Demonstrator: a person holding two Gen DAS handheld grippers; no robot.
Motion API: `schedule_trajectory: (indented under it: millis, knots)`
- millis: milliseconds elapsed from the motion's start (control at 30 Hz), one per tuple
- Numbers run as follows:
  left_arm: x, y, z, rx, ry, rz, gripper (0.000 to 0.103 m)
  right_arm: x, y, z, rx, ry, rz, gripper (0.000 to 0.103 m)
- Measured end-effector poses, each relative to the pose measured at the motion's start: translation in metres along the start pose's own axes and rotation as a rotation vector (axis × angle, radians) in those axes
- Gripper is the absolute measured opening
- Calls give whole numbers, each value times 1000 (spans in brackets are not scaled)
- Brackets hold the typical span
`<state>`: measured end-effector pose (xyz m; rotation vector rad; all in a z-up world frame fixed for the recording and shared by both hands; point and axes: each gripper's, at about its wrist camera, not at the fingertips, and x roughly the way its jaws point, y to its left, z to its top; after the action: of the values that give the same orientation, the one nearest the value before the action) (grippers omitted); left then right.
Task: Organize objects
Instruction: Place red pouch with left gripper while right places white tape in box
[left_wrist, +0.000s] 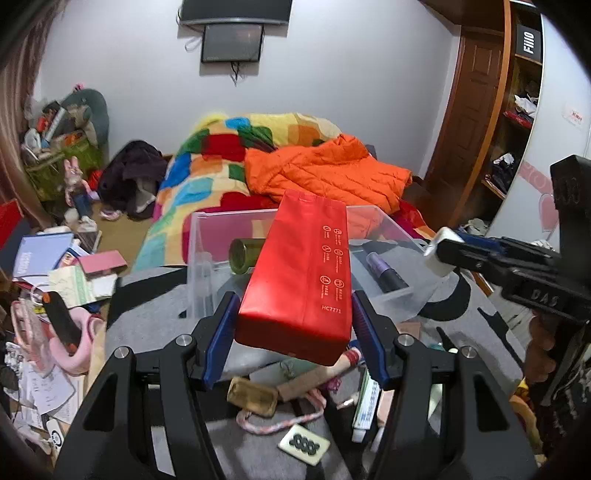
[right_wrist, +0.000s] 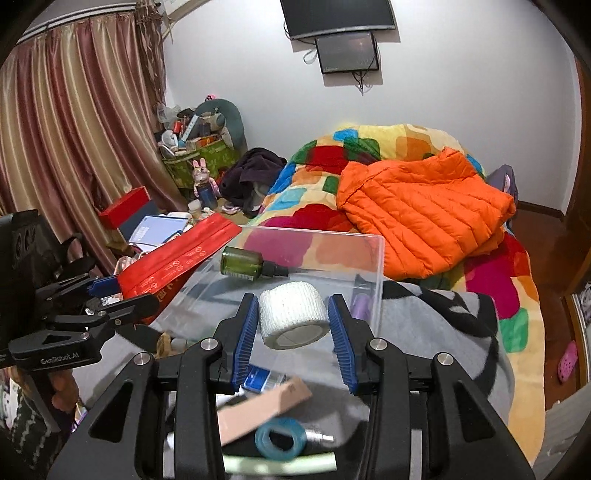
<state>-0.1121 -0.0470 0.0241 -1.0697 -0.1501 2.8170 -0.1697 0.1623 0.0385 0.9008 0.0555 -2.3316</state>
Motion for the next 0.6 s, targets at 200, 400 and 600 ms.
schedule_trajectory:
  millis: [200,400,600]
  knots:
    - [28,14,15,-45,79,-32,61,45,6,9,-4,85,-27,36]
    - [47,16,17,-48,118,-5,61,76,9,8,6,145,-35,36]
    - [54,12,14,-40,141,3,60,79,17,6,-29,161,-55,37]
